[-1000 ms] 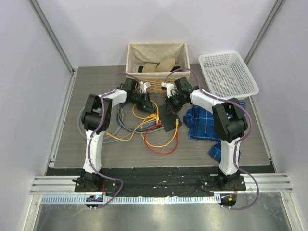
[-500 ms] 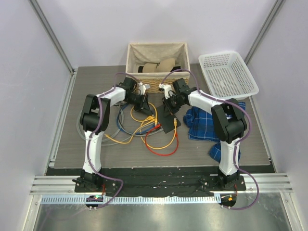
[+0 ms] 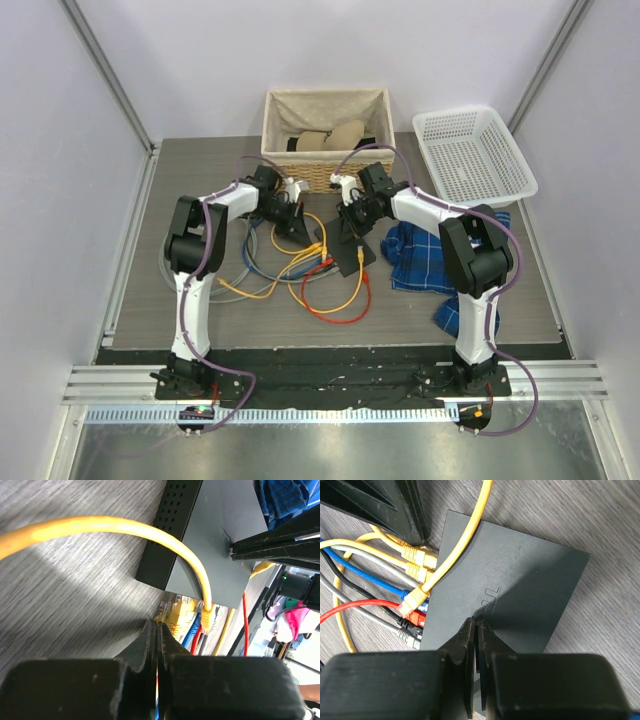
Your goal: Pull the plug from the switch port
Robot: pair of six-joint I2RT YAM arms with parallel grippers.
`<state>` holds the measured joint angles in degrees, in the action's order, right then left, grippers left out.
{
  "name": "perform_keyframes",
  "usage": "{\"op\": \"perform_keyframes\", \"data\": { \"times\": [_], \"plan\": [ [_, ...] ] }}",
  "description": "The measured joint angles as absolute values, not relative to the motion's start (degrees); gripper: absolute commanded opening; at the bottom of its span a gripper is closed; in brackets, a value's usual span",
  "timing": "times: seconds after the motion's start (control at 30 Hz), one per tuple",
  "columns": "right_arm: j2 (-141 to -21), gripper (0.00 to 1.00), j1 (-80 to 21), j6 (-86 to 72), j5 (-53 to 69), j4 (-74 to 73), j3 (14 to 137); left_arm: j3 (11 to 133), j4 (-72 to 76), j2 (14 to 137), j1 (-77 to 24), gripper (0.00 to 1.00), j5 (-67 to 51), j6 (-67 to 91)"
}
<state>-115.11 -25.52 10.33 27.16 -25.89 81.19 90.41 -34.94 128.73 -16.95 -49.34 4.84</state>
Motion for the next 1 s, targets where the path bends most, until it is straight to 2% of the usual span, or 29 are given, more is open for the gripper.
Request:
{"op": "perform_keyframes", "data": {
  "times": [0.13,0.2,0.23,0.3,0.37,0.53,0.63,0.87,1.0],
  "plan": [
    [-115.11,0.08,-25.52,10.33,27.16,-25.89,81.19,92.27,-37.21,128.73,-16.84,0.01,-47.0,2.9],
    [-115.11,0.08,-25.52,10.33,27.16,-25.87,81.19,93.65,-38.92,128.64,-16.6,0.08,-44.45,0.95],
    [-115.11,0.08,-25.52,10.33,27.16,-25.87,81.19,93.82,-39.75,128.25,-16.4,0.17,-43.31,-0.08],
    [-115.11,0.08,-25.54,10.33,27.14,-25.8,81.12,93.82,-41.6,126.87,-15.94,0.29,-41.12,-2.94],
    [-115.11,0.08,-25.52,10.33,27.16,-25.76,81.1,93.08,-42.46,124.31,-15.55,0.3,-39.51,-5.41],
    [-114.98,0.08,-25.54,10.31,27.11,-25.39,80.77,86.0,-43.07,112.55,-15.25,0.21,-36.18,-8.75],
    [-114.89,0.08,-25.52,10.13,27.14,-25.28,80.68,81.34,-43.11,107.81,-15.53,0.21,-34.44,-9.06],
    [-114.87,0.08,-25.52,9.91,27.11,-25.23,80.66,77.36,-42.57,110.93,-16.99,0.21,-29.87,-4.82],
    [-114.59,0.08,-25.54,9.91,27.03,-24.69,80.12,77.49,-41.25,113.25,-18.55,0.26,-28.34,-2.22]
  ]
}}
